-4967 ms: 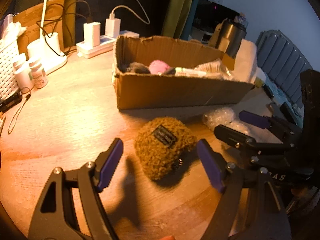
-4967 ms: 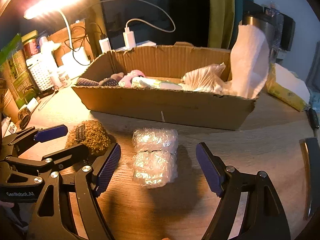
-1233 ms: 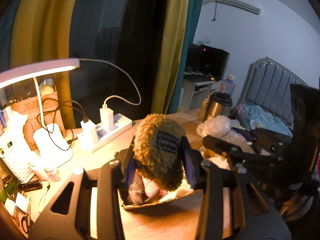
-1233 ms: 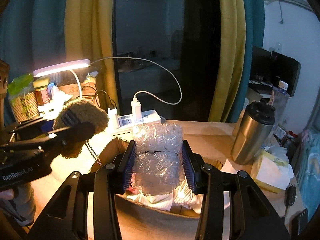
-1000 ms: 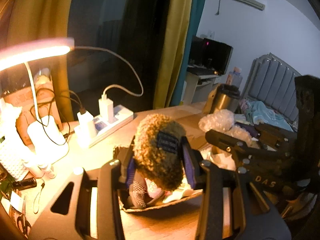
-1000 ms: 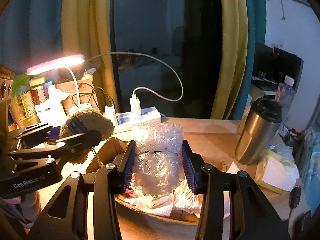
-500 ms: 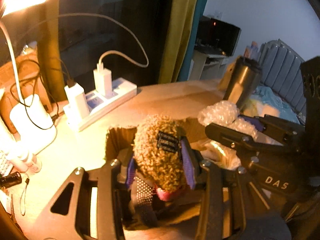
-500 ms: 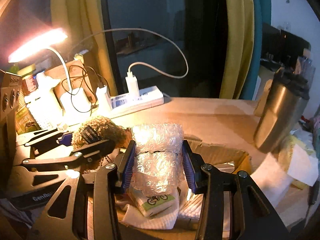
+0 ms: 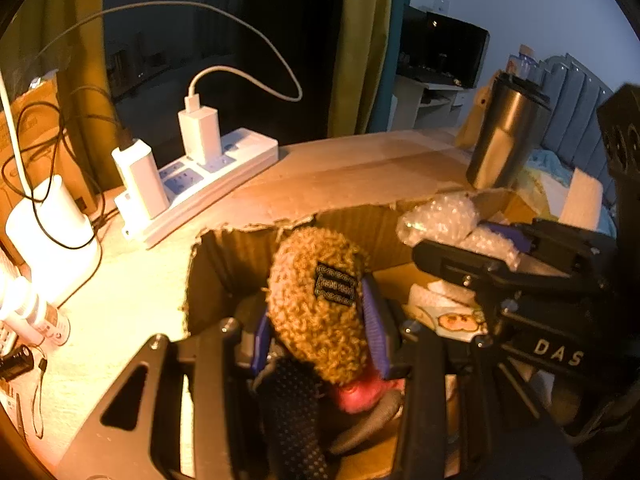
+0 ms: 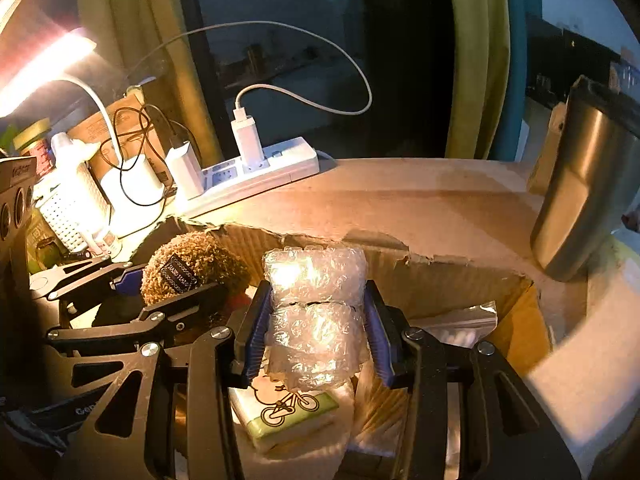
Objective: Organize soft objects
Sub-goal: 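Carry the brown plush and bubble-wrap bags over the box with both grippers, then lower both items into the box and open both grippers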
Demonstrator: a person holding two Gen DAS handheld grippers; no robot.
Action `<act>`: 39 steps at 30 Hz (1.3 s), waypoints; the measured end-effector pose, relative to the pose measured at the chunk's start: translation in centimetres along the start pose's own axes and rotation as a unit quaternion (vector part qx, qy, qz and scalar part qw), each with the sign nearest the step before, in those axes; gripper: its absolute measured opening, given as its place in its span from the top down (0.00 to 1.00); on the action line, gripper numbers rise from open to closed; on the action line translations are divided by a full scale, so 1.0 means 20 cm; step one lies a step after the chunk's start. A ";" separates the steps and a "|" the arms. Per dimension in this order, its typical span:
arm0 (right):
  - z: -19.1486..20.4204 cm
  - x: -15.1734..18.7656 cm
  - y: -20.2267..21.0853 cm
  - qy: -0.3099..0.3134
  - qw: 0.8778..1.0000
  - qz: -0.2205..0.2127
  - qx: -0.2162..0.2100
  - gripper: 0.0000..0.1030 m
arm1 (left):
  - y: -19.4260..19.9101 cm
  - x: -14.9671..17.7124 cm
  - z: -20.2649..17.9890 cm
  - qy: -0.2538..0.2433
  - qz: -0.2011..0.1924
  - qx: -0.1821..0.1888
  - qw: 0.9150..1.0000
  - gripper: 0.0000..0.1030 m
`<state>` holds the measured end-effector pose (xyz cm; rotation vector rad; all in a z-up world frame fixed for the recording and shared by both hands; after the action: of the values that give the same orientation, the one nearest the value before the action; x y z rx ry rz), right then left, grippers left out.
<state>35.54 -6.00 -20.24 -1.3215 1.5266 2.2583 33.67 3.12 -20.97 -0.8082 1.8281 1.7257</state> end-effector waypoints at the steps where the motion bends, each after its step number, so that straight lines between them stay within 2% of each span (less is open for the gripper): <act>1: 0.00 0.00 0.00 0.001 1.000 -0.001 0.001 0.55 | 0.00 0.00 0.00 -0.001 -0.002 -0.001 1.000 0.61; 13: -0.02 0.01 0.01 -0.011 1.000 0.006 -0.006 0.55 | -0.01 -0.01 0.00 -0.001 0.011 -0.005 1.000 0.58; 18: -0.04 0.01 0.01 -0.018 1.000 0.008 0.001 0.55 | 0.01 -0.01 0.00 0.002 0.015 -0.005 1.000 0.51; 24: -0.04 0.02 0.04 -0.020 1.000 0.006 0.006 0.51 | 0.05 -0.02 -0.02 -0.002 0.012 -0.007 1.000 0.50; 28: -0.05 0.01 0.07 -0.025 1.000 0.000 0.009 0.43 | 0.09 -0.03 -0.02 0.001 0.007 -0.010 1.000 0.49; 31: -0.05 0.00 0.10 -0.025 1.000 -0.005 0.013 0.41 | 0.11 -0.02 -0.02 0.004 0.006 -0.013 1.000 0.46; 33: -0.05 0.00 0.13 -0.026 1.000 -0.008 0.016 0.40 | 0.13 -0.02 -0.01 0.007 0.003 -0.015 1.000 0.36; 39: -0.04 0.00 0.19 -0.025 0.999 -0.016 0.020 0.39 | 0.21 -0.02 -0.01 0.011 -0.006 -0.014 1.000 0.34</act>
<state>34.02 -8.48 -17.70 -1.2600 1.5154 2.2123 31.03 3.03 -17.80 -0.8507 1.8144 1.7456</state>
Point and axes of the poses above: each gripper's, at about its wrist camera, not at the fingertips, and y roughly against the way its jaws point, z to its left, x to its underside, the point moved 9 cm from there along -y, roughly the way its jaws point, and after that the axes turned 1 degree about -x, right-handed, at the moved point
